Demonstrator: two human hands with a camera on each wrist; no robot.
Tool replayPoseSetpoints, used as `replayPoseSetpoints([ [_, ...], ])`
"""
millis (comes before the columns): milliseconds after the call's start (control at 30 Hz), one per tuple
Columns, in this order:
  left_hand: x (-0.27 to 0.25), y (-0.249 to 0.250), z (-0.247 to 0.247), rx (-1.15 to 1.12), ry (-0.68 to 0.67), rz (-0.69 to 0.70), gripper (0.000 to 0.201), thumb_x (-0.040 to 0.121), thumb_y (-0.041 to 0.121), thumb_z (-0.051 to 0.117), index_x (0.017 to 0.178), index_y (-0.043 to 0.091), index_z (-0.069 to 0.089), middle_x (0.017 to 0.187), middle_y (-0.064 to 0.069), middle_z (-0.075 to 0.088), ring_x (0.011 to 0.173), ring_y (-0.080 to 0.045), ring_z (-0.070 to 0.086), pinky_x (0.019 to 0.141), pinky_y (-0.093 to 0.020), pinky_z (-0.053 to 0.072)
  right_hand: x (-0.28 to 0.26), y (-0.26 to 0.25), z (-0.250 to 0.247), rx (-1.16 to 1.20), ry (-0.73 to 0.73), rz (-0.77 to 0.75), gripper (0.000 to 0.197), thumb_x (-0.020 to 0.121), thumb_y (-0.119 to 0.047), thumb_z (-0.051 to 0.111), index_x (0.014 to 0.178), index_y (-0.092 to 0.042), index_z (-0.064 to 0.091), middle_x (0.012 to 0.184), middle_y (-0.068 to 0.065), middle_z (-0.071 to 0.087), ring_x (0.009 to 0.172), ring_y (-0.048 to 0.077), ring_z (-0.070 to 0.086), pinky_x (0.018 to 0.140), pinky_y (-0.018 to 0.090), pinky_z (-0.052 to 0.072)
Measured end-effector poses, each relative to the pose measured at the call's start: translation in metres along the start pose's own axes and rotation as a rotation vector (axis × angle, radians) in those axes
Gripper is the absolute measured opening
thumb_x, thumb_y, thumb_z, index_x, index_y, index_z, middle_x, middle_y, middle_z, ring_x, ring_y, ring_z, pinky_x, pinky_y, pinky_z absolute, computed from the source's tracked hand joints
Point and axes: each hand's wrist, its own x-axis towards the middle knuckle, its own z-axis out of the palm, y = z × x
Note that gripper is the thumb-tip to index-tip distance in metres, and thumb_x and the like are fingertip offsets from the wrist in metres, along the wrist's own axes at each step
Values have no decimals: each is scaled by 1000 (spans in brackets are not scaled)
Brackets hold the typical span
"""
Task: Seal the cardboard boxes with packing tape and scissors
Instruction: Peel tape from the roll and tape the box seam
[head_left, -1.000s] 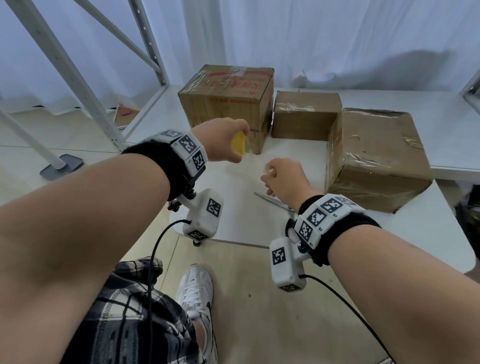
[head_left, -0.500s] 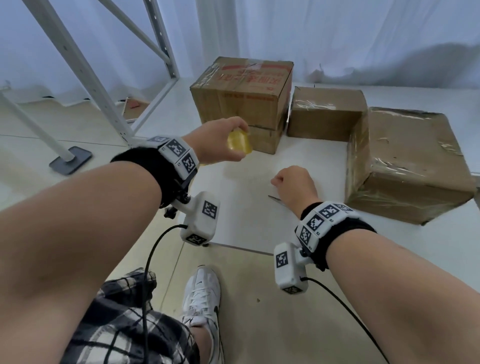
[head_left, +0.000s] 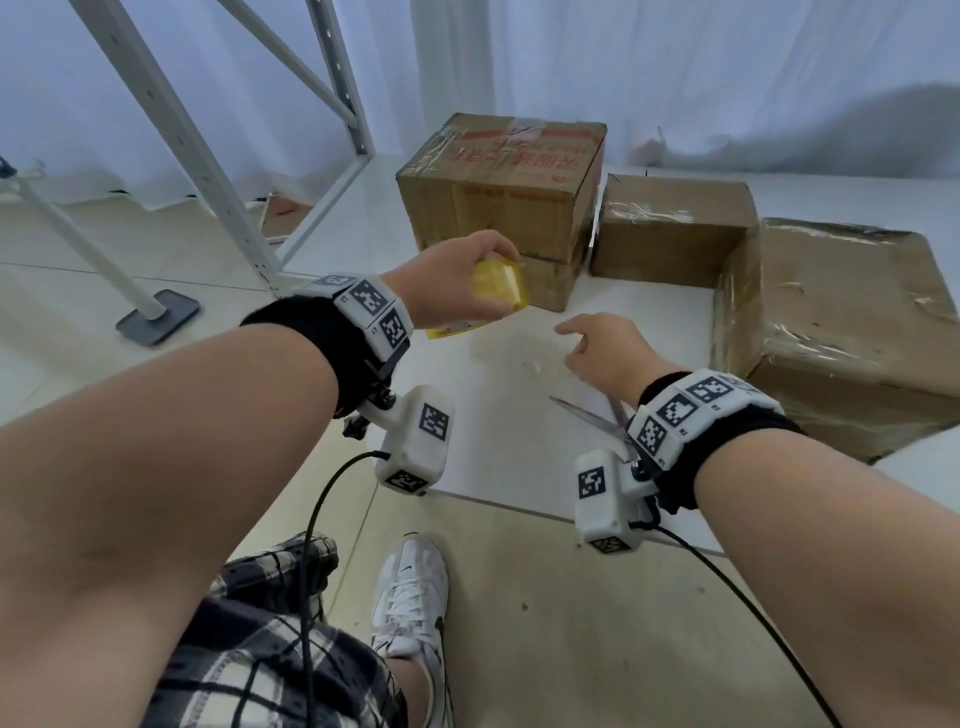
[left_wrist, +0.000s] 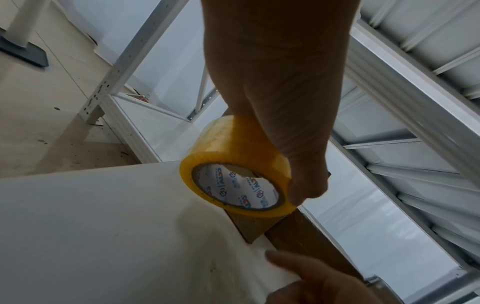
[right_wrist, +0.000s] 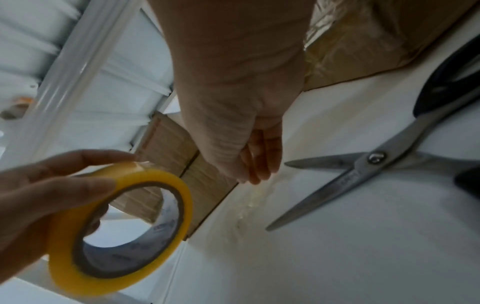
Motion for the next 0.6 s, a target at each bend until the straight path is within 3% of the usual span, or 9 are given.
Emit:
replayPoseSetpoints([
  [67,0,8,0,-39,-2,18,51,84,27,72,128,25,48,110,3,51,95,-18,54,70,-20,46,-6,-3,-10,91,125,18,42,90,-11,54,130,-19,51,110,12,63,96,28,63,85,38,54],
  [167,-2,24,0,-76,-6,50,51,84,26,72,128,26,47,106,9,51,91,-11,54,66,-13,44,-20,-11,-25,233,320,-48,31,91,-14,56,122,-15,51,88,2,58,78,16,56,64,22,45],
  [233,-3,34,0,-90,-12,74,50,83,25,72,128,26,48,101,15,51,87,-2,53,63,-7,43,-29,-20,-36,567,360,-56,29,94,-17,55,122,-10,56,88,2,58,80,14,56,68,23,50],
  [333,-6,52,2,-119,-17,121,49,82,24,73,126,25,50,98,20,52,85,1,54,63,-3,44,-44,-28,-55,882,177,-74,19,96,-27,56,105,-13,67,100,5,67,90,16,62,83,30,53],
  [400,-7,64,3,-142,-6,151,48,82,22,74,124,24,52,97,18,54,84,1,56,66,-3,44,-50,-27,-65,890,168,-104,16,92,-23,63,102,-12,69,100,7,70,92,21,66,88,34,55],
  [467,-10,77,4,-146,11,179,47,81,21,74,123,23,53,96,18,54,83,1,56,67,-5,45,-57,-23,-77,861,281,-104,20,87,-17,69,103,-4,70,100,14,71,95,28,67,92,41,54],
  [600,-12,97,4,-161,42,211,47,82,20,73,124,22,51,94,16,52,80,-1,55,68,-8,46,-69,-24,-98,785,382,-109,2,85,-9,70,83,-8,69,89,17,69,83,26,65,88,46,55],
])
